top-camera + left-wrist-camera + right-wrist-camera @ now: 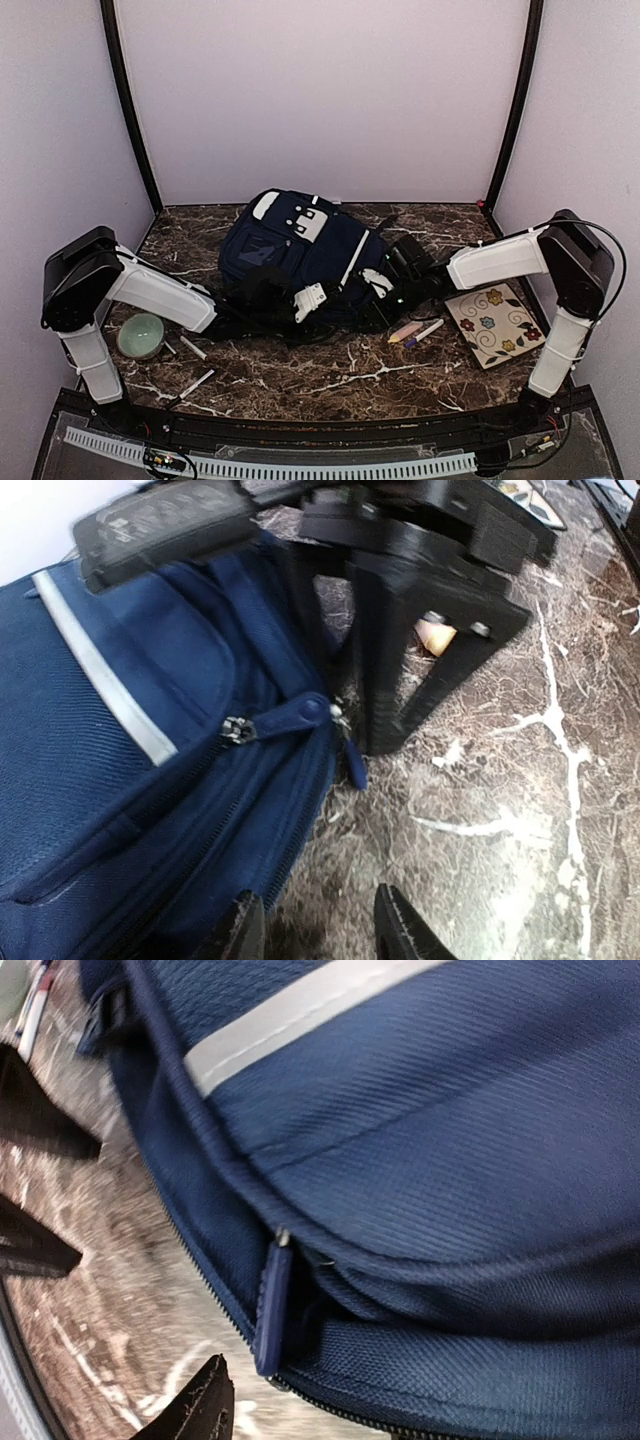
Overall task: Pack the student bag
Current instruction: Move the student bag to the center of the board, then pick up the largest pocket of the bag from the second largest pocket of the bag.
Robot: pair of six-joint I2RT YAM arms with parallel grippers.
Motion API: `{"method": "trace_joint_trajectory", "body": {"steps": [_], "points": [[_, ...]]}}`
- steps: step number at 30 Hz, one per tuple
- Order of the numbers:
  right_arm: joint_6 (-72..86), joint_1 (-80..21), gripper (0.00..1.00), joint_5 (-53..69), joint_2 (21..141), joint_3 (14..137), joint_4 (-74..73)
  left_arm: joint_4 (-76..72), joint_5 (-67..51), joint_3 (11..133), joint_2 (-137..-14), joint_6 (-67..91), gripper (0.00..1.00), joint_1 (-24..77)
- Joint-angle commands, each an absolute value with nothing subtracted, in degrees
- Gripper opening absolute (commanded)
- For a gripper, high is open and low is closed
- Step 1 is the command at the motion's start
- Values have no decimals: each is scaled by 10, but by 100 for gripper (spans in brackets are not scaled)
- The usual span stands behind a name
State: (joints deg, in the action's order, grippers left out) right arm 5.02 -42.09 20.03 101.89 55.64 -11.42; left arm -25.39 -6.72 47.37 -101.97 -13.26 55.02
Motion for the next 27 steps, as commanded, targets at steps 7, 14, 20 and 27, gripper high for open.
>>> {"method": "trace_joint_trajectory", "body": {"steps": [7,14,20,27], "points": [[16,-359,53,197,971,534,-55,-218,-50,573,-1107,-202,40,551],[6,-354,53,189,939,523,-74,-207,-34,626,-1157,-216,31,551],[1,-343,53,188,923,511,-75,-217,-17,638,-1166,-211,17,550],[-8,-341,52,231,918,506,-83,-219,-71,590,-1085,-213,32,551]]}}
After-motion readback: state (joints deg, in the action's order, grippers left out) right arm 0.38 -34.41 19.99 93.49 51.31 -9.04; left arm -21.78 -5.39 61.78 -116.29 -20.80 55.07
